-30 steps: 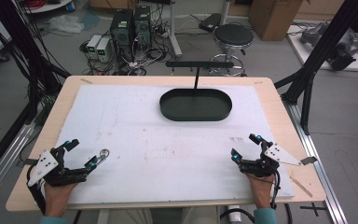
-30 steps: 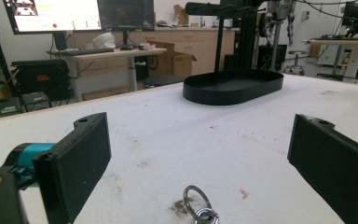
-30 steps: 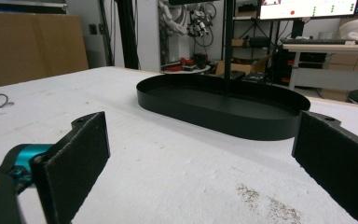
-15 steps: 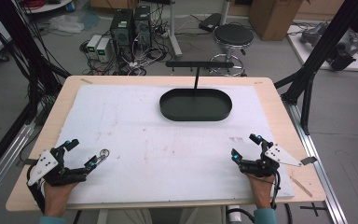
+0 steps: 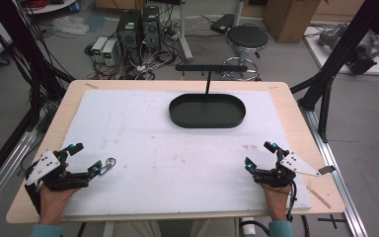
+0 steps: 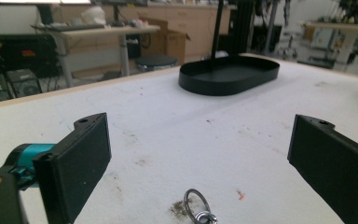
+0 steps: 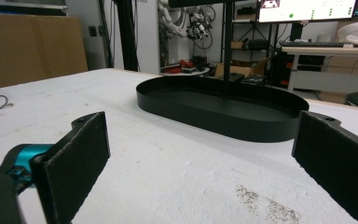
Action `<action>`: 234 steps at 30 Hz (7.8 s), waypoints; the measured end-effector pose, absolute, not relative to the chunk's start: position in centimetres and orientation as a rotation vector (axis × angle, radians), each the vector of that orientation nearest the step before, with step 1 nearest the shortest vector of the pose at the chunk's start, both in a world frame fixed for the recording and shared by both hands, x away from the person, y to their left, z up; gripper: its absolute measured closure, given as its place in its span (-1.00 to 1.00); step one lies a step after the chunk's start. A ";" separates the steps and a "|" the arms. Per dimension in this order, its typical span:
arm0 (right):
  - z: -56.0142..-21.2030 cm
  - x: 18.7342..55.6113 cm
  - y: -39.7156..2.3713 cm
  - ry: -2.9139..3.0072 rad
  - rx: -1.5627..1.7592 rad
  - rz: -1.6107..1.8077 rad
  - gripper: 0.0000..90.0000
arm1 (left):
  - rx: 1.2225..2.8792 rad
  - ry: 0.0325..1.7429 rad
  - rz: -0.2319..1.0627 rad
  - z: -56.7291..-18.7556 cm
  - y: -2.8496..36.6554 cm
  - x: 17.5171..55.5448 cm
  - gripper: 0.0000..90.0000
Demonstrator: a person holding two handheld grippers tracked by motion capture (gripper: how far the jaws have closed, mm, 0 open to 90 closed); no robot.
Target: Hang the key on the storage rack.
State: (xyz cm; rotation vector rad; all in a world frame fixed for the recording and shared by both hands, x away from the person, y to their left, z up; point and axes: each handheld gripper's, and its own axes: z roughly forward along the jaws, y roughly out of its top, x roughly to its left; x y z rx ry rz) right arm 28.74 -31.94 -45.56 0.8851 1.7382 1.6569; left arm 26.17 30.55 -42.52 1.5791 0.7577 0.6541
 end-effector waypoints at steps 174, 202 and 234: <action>-33.4 36.6 -24.0 2.272 0.452 1.907 -0.87 | 1.788 0.335 0.089 -33.2 15.1 37.7 0.96; -31.7 40.5 -17.2 2.545 0.140 1.941 -0.25 | 1.739 0.164 0.041 -32.1 12.0 38.2 0.96; -31.7 40.2 -16.0 2.605 0.064 1.931 0.97 | 1.747 0.130 0.010 -32.4 12.1 38.3 0.96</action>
